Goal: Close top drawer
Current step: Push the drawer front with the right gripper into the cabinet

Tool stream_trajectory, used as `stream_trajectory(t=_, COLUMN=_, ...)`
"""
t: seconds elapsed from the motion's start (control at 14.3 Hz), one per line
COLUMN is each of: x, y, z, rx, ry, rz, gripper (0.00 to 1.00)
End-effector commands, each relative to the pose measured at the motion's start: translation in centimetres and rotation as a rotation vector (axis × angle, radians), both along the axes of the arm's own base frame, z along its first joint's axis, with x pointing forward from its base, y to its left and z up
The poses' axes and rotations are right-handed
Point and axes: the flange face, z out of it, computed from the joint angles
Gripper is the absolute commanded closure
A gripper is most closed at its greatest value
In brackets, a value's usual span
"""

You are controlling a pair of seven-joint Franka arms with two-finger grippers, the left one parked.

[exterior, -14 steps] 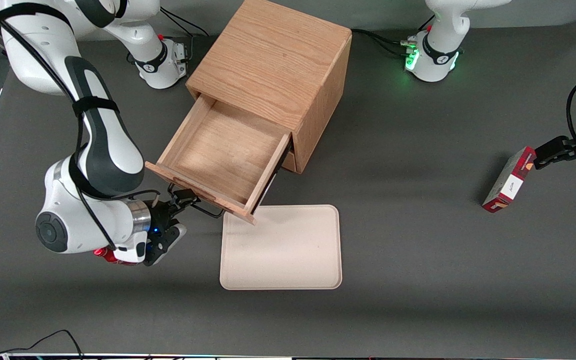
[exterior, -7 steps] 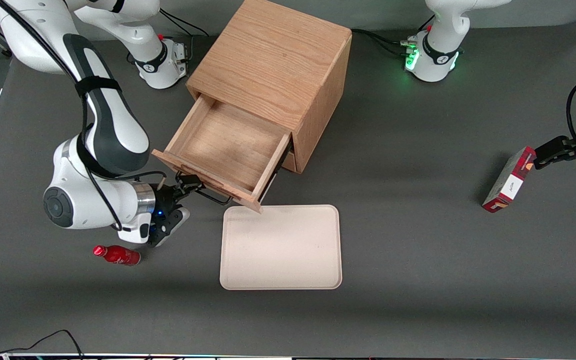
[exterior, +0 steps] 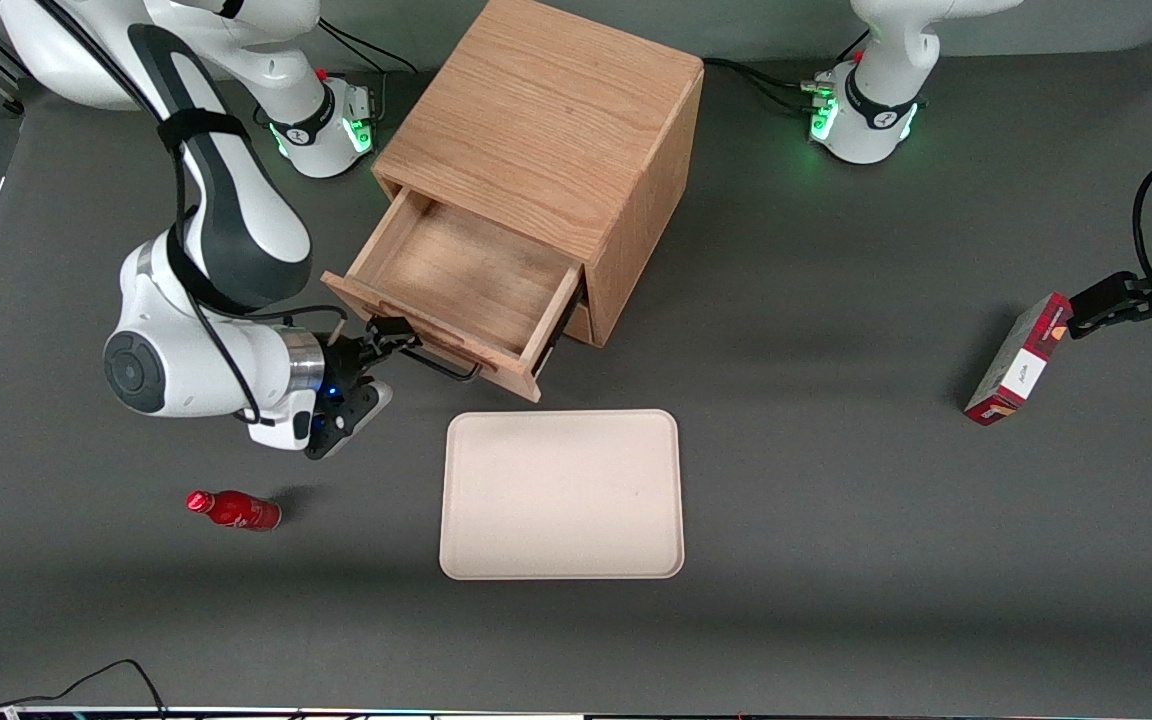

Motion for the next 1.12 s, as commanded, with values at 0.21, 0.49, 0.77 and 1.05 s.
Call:
stream_trajectory(t=0.21, x=-4.5, y=2.1, z=1.0, rx=0.021, ry=0.021, rz=-0.068, gripper=0.0)
stream_trajectory(t=0.49, x=-6.4, y=3.5, z=0.6, rx=0.01, ry=0.007, rz=-0.094, gripper=0.0)
stream_trajectory(t=0.77, x=-9.1, y=4.2, z=-0.3, rx=0.013, ry=-0.003, rz=-0.109, gripper=0.0)
stream_trajectory(t=1.05, x=-9.9, y=4.1, z=-0.6, rx=0.014, ry=-0.006, rz=-0.117, gripper=0.0)
